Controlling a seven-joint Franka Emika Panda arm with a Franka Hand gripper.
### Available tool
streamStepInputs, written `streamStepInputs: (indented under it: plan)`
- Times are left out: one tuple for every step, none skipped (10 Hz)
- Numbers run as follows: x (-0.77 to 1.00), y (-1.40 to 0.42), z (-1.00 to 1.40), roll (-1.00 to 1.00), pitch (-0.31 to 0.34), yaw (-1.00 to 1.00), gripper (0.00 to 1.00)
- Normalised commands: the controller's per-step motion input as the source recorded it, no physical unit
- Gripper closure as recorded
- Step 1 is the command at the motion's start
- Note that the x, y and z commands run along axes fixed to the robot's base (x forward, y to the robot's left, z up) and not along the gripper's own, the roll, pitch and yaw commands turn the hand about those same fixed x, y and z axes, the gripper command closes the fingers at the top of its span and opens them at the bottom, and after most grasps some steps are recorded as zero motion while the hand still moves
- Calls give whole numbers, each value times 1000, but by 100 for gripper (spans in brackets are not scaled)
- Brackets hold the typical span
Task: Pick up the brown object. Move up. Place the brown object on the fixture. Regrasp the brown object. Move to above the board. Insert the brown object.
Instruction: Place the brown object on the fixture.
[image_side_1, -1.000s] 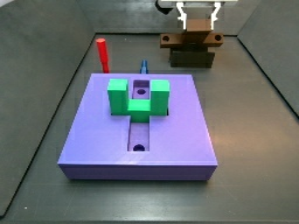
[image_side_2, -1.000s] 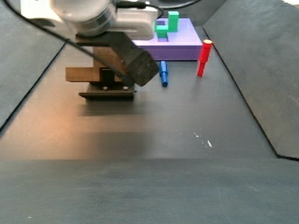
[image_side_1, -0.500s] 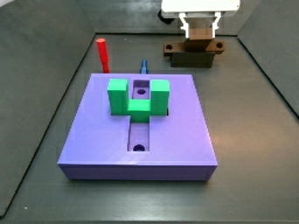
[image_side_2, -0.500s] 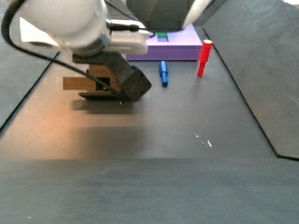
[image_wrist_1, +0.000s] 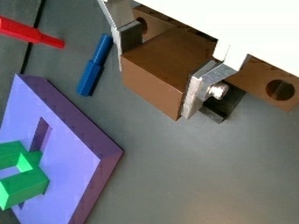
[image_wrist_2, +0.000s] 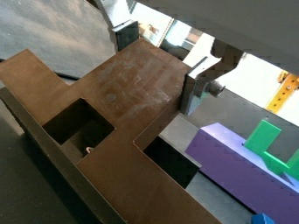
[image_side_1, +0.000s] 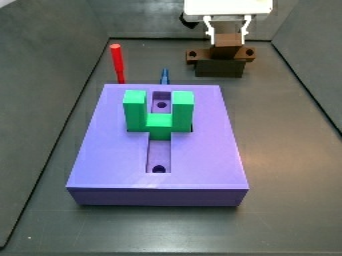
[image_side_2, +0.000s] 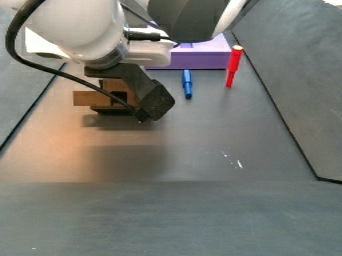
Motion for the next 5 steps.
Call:
streamStepInputs:
  plan:
    - [0,0,-297,226,0,-51,100]
    - [-23,0,-320,249,0,-74,100]
    - [-191,0,-349,211,0,-129,100]
    - [-117,0,-257,174,0,-117,100]
    - [0,0,0,0,0,0,100]
